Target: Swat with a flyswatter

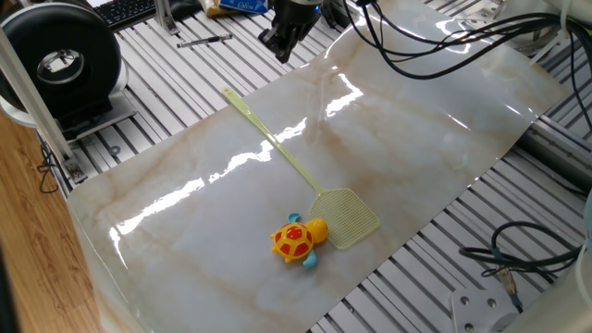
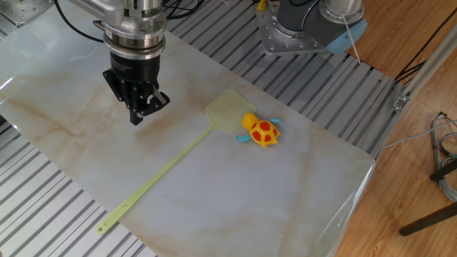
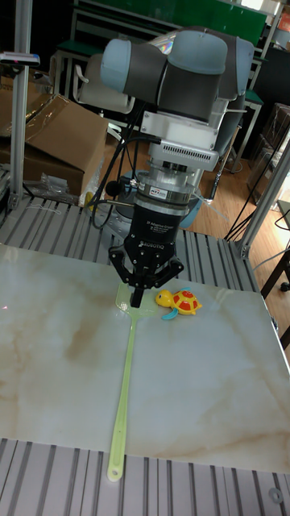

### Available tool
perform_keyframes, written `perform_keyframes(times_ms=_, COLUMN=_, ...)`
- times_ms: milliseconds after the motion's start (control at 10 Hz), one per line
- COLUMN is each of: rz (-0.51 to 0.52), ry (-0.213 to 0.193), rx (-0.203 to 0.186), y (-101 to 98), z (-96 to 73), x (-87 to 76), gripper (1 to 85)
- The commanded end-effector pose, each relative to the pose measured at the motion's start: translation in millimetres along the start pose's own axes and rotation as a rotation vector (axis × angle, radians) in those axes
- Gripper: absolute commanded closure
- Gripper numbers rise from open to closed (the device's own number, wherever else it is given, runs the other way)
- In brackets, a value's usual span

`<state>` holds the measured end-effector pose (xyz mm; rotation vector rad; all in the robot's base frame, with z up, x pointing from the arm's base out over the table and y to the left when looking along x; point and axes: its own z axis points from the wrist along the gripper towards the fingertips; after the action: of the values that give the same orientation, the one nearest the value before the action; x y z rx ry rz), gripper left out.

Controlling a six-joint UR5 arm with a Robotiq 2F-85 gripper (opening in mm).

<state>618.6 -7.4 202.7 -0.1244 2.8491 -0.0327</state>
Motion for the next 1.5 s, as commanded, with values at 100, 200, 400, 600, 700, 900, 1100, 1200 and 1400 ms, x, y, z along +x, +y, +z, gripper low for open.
perform_keyframes(times_ms=100, rz=-0.035, ry=0.001, rx=0.027, y=-8.0, z=-1.1, x=0.5, gripper=84.3)
perform_keyframes(times_ms=200, rz=-0.04, ry=0.003, rx=0.024, y=-7.2, z=-1.2, x=0.7, gripper=84.3)
perform_keyframes(times_ms=400, rz=-0.027, ry=0.018, rx=-0.004, y=-0.8, z=-3.0, x=4.1, gripper=84.3)
perform_keyframes(times_ms=600, rz=0.019, ry=0.107, rx=-0.045, y=-0.3, z=-12.2, x=24.5, gripper=84.3)
perform_keyframes(times_ms=700, rz=0.06, ry=0.126, rx=-0.066, y=0.7, z=-16.4, x=27.7, gripper=84.3)
perform_keyframes(times_ms=900, rz=0.051, ry=0.126, rx=-0.011, y=-14.6, z=-25.2, x=25.7, gripper=84.3)
perform_keyframes(times_ms=1100, rz=0.126, ry=0.161, rx=-0.03, y=-8.9, z=-28.2, x=33.3, gripper=84.3)
perform_keyframes(times_ms=1200, rz=0.108, ry=0.184, rx=-0.019, y=-12.0, z=-29.3, x=39.5, gripper=84.3)
perform_keyframes(times_ms=1400, rz=0.085, ry=0.214, rx=-0.013, y=-17.6, z=-39.6, x=44.7, gripper=84.3)
